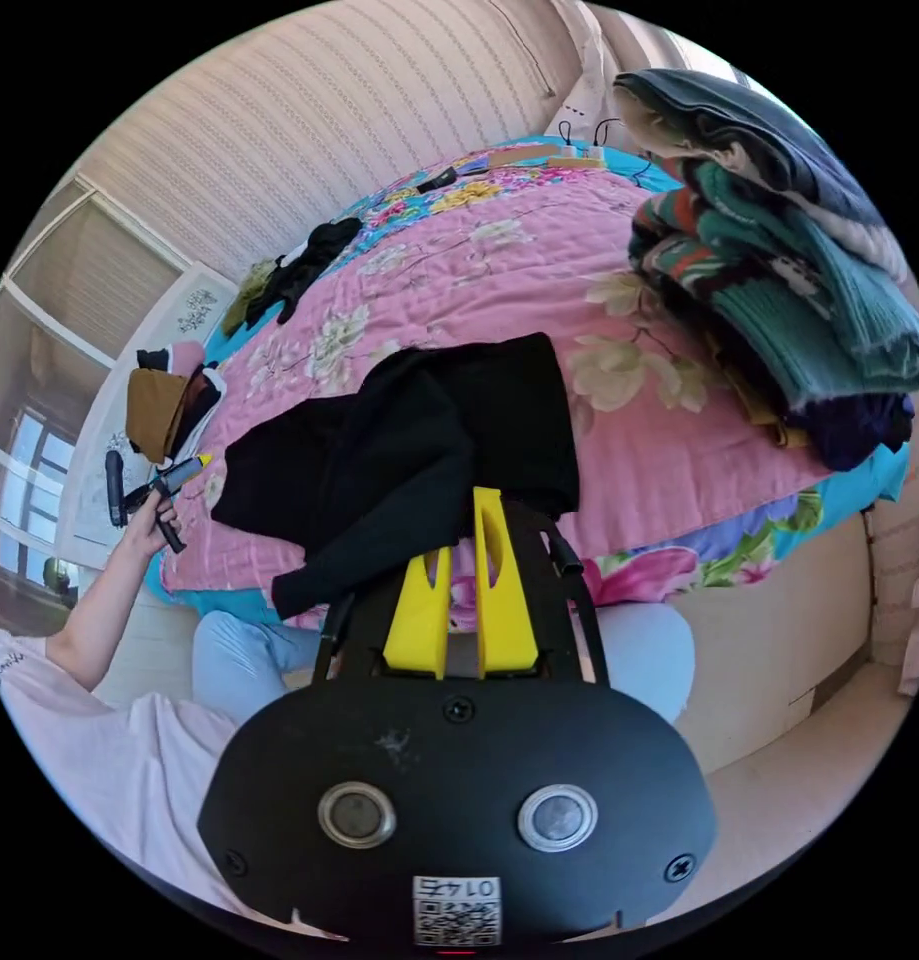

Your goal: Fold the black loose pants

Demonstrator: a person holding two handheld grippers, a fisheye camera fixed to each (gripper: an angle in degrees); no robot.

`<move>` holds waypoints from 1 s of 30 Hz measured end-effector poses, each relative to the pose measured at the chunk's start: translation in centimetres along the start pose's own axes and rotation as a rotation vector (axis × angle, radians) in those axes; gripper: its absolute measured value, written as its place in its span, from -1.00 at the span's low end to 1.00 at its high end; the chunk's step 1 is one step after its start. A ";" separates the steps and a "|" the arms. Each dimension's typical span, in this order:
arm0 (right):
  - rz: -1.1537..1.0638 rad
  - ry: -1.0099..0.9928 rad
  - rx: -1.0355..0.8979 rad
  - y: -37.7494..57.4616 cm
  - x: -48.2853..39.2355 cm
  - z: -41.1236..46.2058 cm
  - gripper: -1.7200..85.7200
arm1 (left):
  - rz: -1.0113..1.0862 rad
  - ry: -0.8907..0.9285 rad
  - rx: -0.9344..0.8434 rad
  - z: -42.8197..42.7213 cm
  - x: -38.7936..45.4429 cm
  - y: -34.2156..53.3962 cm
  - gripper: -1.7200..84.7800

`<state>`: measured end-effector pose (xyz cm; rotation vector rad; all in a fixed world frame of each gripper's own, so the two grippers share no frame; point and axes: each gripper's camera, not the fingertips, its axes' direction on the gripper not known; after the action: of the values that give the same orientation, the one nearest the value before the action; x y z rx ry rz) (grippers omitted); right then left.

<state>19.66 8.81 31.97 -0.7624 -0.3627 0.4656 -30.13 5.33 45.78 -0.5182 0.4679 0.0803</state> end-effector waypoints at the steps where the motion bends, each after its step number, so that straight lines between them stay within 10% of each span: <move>1: 0.008 0.042 0.015 -0.3 0.2 -0.9 -0.86 | 0.002 -0.031 -0.032 1.4 0.1 -1.0 -0.75; 9: -0.338 0.217 0.224 -6.7 -9.3 -2.3 -0.83 | 0.081 0.077 -0.066 2.6 0.2 0.7 -0.97; 17: -0.888 -0.077 -0.115 -15.6 -29.1 12.0 -0.78 | 0.016 0.265 -0.049 -1.1 -1.9 11.3 -0.98; 30: -1.115 0.090 -0.471 -18.1 -34.6 16.2 -0.92 | -0.075 0.338 -0.039 -2.5 -4.1 15.8 -0.98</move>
<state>-12.15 -11.49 50.93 -0.9004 -0.7531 -0.7245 -37.83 18.03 38.50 -0.5900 0.7772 -0.0720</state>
